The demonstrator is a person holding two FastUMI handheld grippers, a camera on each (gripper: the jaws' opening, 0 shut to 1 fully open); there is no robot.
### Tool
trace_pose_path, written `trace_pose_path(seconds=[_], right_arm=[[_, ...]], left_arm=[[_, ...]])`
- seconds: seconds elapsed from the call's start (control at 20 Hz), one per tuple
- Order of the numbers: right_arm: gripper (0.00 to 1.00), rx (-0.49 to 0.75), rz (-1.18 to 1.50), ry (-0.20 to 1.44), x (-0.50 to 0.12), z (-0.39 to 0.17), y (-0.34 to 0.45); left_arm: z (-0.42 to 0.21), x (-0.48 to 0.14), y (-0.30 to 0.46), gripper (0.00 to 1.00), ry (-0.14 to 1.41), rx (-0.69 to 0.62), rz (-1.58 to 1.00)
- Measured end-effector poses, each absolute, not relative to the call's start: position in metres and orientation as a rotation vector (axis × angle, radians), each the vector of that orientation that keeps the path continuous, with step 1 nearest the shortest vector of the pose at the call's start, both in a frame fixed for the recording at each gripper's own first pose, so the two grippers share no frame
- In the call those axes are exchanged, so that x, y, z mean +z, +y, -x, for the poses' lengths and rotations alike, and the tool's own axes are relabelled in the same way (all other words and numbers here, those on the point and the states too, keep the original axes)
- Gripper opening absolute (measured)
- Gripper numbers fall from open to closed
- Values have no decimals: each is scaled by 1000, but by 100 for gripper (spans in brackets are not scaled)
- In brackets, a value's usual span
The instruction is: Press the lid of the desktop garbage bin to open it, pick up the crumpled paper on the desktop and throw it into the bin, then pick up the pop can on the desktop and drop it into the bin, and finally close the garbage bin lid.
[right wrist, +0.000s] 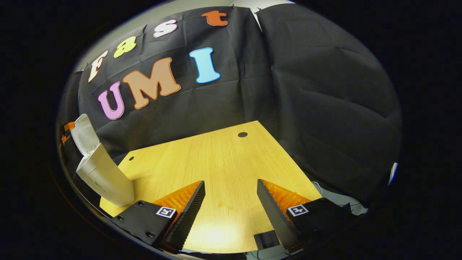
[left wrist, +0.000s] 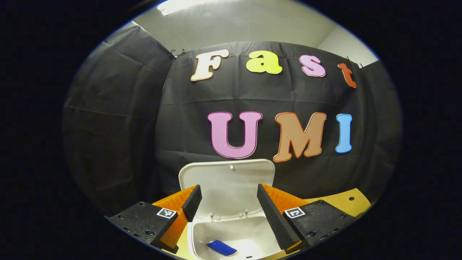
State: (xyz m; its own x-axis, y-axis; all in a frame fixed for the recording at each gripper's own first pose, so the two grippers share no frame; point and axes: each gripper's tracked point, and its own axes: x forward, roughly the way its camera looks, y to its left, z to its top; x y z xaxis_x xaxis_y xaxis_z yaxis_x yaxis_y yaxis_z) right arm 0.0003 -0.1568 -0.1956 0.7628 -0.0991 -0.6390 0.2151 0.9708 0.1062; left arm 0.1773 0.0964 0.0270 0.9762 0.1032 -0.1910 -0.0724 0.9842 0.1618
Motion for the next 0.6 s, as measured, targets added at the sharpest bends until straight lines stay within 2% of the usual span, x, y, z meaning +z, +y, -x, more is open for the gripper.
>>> trace_pose_path(seconds=[0.25, 0.55, 0.6], right_arm=[[96, -169, -202, 685, -193, 7, -156], [96, -179, -205, 686, -188, 15, -163], [96, -182, -204, 683, -186, 16, -164]], left_arm=[[-226, 62, 94, 91, 150, 102, -150], [-264, 34, 129, 90, 251, 197, -192], [-263, 25, 130, 93, 284, 201, -184]])
